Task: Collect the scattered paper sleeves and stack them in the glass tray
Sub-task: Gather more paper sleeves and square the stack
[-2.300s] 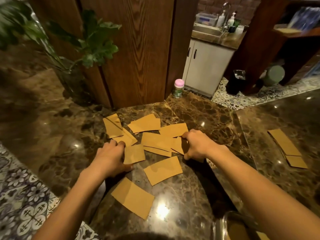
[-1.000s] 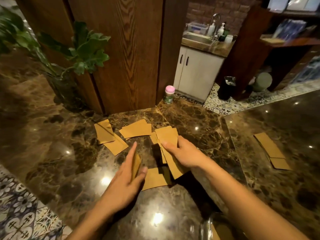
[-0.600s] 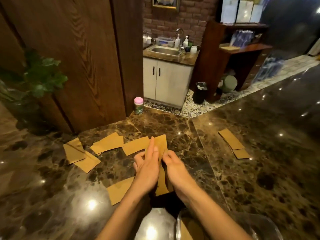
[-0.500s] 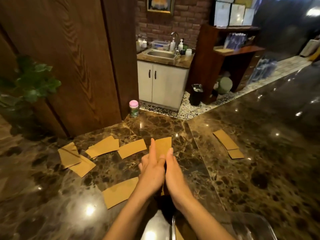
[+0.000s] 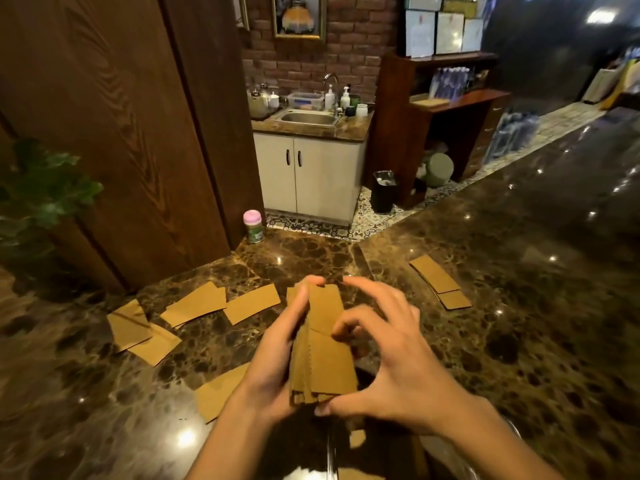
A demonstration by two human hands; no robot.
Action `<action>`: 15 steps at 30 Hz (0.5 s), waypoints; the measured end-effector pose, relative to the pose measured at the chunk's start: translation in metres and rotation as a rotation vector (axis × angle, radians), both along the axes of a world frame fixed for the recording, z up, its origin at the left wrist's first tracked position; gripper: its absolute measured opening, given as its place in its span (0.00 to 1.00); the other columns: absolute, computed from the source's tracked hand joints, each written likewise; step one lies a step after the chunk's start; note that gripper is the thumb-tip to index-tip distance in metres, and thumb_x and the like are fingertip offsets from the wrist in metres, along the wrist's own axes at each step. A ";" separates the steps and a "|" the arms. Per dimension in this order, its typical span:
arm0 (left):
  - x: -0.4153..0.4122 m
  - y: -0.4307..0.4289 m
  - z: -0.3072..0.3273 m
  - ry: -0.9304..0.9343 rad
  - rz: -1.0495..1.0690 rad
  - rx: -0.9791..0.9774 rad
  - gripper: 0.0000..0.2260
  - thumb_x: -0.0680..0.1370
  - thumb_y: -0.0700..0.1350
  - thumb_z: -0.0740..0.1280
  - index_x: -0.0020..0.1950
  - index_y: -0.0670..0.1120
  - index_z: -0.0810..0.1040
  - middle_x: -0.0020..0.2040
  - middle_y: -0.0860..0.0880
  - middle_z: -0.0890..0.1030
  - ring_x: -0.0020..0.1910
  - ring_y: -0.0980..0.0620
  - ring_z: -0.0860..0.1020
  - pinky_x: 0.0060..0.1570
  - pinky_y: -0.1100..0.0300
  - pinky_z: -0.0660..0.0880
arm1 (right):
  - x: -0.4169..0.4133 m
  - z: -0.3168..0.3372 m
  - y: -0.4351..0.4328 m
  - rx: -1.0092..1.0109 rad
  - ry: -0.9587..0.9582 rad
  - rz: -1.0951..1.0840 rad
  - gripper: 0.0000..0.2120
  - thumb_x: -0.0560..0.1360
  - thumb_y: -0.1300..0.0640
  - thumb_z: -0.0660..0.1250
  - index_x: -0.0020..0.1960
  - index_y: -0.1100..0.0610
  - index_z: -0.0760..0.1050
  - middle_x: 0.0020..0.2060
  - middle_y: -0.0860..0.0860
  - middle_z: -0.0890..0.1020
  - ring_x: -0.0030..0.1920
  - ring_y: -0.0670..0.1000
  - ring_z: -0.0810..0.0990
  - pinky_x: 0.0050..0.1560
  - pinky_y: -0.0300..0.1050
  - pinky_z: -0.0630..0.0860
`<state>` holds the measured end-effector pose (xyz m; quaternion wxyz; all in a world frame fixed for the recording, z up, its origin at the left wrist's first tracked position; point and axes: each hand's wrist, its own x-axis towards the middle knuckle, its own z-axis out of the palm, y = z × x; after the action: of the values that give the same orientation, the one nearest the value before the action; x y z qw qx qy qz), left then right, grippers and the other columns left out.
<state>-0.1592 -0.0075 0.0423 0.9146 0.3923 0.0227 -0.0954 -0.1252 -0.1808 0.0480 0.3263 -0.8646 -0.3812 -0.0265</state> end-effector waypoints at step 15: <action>-0.020 -0.029 0.010 0.018 -0.146 -0.179 0.35 0.71 0.56 0.76 0.75 0.49 0.69 0.64 0.37 0.80 0.61 0.41 0.80 0.57 0.47 0.79 | -0.018 0.062 -0.013 -0.335 -0.128 0.187 0.36 0.60 0.35 0.77 0.57 0.47 0.62 0.69 0.48 0.60 0.71 0.51 0.57 0.74 0.47 0.60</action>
<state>-0.1790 -0.0369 0.0523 0.9364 0.3087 -0.0065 -0.1670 -0.1429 -0.1939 0.1095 0.1541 -0.8643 -0.4787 0.0127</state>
